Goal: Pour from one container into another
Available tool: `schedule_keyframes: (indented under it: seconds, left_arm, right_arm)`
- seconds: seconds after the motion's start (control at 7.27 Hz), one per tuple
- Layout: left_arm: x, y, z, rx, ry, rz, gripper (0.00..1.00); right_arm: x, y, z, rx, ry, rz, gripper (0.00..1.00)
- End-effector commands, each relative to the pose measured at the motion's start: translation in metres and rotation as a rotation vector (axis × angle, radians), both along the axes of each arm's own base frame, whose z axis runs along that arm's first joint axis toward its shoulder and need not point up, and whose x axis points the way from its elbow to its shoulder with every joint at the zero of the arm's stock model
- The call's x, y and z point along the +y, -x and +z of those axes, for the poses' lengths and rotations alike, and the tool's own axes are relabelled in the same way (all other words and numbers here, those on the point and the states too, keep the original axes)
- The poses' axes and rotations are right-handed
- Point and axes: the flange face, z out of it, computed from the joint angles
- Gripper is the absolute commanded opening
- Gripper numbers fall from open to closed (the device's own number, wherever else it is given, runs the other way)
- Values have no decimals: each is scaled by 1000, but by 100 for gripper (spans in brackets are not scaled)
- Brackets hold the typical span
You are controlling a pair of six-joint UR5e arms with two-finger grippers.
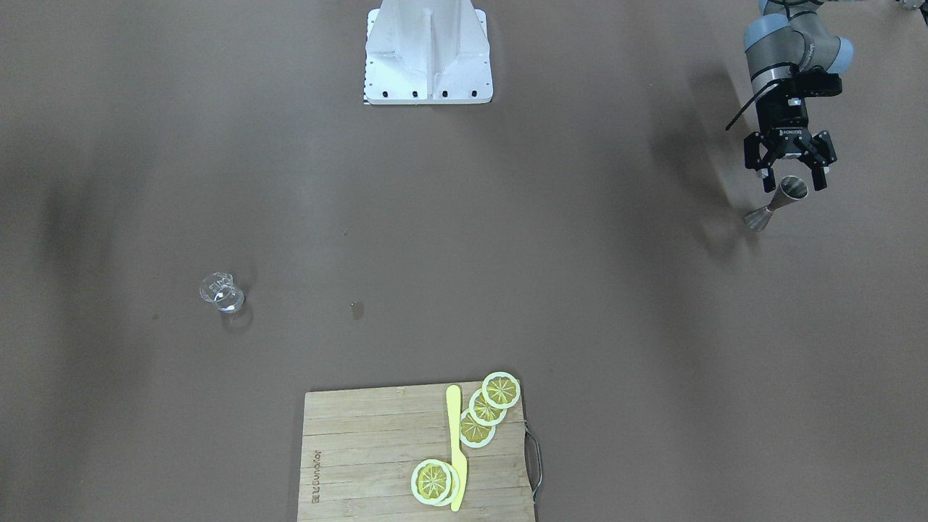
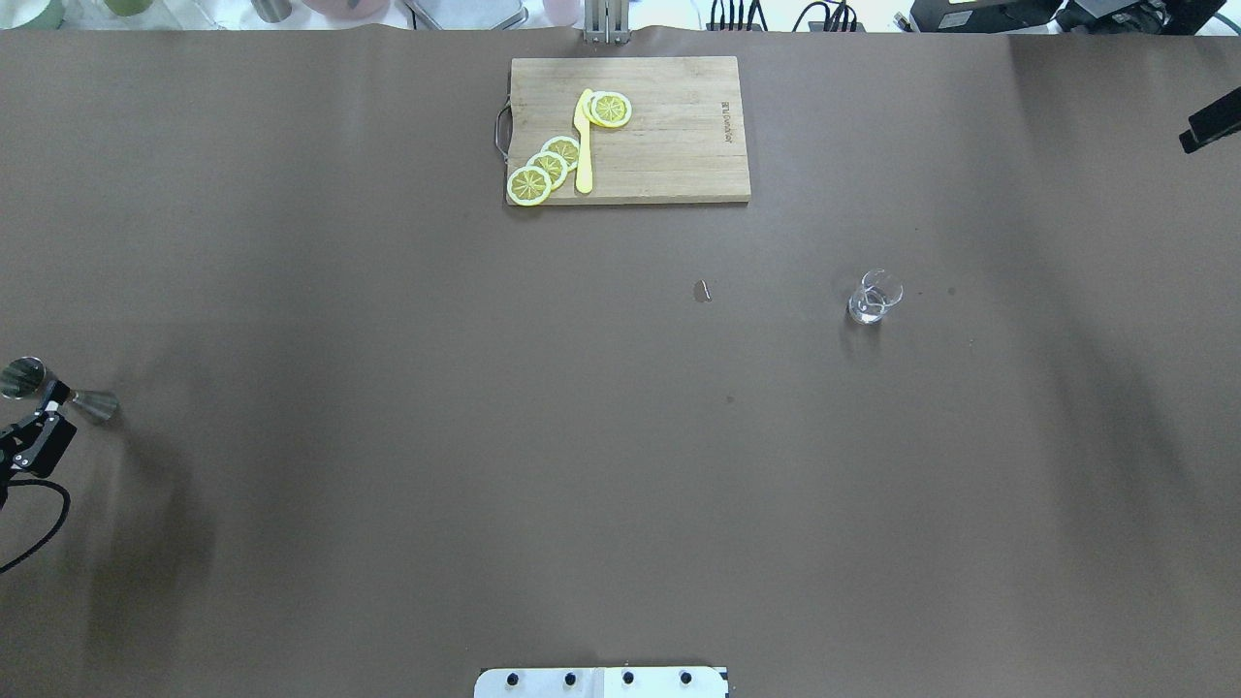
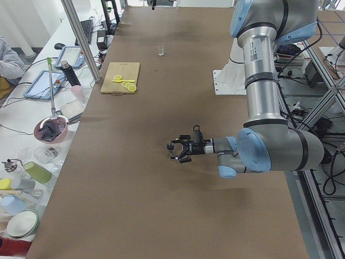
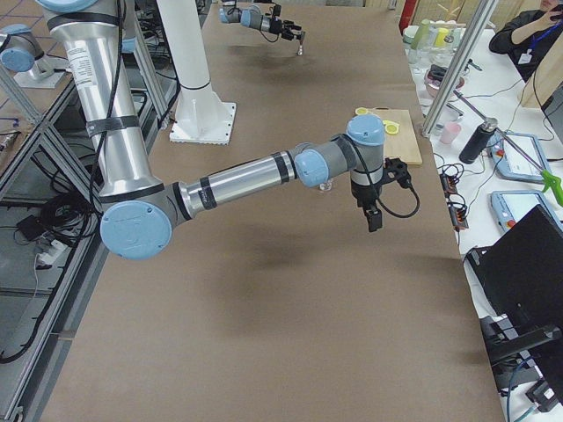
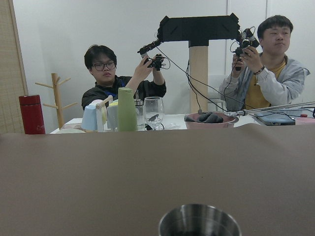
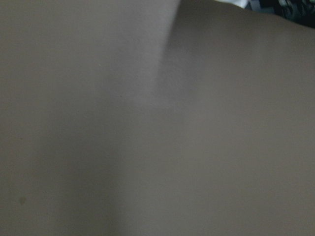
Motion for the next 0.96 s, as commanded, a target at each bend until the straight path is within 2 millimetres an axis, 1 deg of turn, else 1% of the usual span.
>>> schedule_keyframes:
  seconds: [0.0,0.14,0.28,0.41,0.55,0.69,0.83]
  left_arm:
    - [1,4,-16,32,9,19,99]
    - [2,17,-13,15,32,48,99]
    - [2,22,-12,17,50,71,99]
    - [-1,22,-19,28,57,83,99]
    - [-11,29,-28,-21,73,129,99]
    - [-27,49,-40,-54,53,203,99]
    - [-38,68,-51,-107,-6,298,99]
  right_arm:
    - [28,-41,61,-61,203,51,100]
    - [44,-57,78,-119,248,71,100]
    - [66,-72,101,-156,298,97,100]
    - [94,-88,126,-166,340,125,100]
    - [122,-96,151,-165,374,133,100]
    - [132,-97,160,-156,361,103,100]
    - [128,-97,161,-147,344,85,100]
